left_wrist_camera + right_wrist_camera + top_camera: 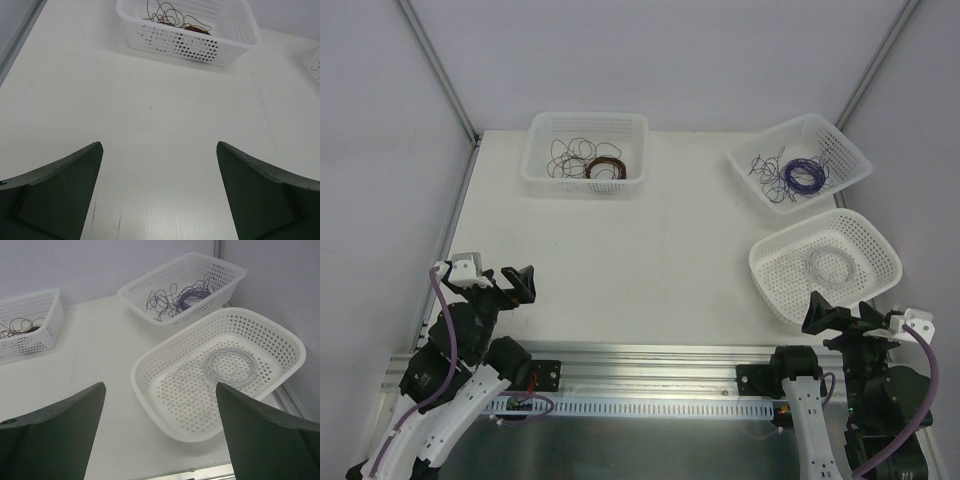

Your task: Untangle the cables

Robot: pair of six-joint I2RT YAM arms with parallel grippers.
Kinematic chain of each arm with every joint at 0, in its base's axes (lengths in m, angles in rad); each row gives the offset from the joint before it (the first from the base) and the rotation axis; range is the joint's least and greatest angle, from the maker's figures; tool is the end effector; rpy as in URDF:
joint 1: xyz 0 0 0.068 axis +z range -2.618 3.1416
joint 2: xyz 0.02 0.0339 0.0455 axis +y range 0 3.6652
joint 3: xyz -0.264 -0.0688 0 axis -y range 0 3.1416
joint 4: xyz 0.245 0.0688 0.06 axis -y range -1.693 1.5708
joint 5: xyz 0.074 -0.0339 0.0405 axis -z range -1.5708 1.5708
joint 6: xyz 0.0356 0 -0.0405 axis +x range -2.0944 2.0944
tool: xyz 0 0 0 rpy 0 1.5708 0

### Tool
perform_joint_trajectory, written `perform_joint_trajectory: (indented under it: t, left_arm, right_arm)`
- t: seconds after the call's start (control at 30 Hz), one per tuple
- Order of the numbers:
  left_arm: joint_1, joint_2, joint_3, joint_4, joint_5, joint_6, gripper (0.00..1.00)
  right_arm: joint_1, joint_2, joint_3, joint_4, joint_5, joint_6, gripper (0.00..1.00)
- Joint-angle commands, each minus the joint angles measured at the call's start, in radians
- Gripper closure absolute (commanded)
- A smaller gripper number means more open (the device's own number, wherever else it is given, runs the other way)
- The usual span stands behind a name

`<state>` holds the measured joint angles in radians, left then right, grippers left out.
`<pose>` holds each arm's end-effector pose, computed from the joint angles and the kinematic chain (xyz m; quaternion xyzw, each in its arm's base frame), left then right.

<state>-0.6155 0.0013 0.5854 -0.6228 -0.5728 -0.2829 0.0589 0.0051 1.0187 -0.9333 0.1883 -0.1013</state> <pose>0.0366 -0.0022 0.2950 -0.0787 0.7142 -0.1054 0.6875 -0.0563 -0.0100 0.3633 0.0148 0.6785 -0.0792 0.7301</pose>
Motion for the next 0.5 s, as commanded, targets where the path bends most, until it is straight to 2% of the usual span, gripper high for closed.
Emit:
perform_joint_trajectory:
  t: [0.0,0.47]
  left_arm:
    - [0.0,-0.162,0.022,-0.008,0.001,-0.015,0.01]
    - [0.003,-0.162,0.016,-0.008,-0.027,-0.027,0.01]
  right_arm:
    - [0.013,-0.113,0.009,-0.016,0.057,-0.038,0.03]
    - [0.028,-0.132,0.015,-0.035,0.054,-0.043,0.03]
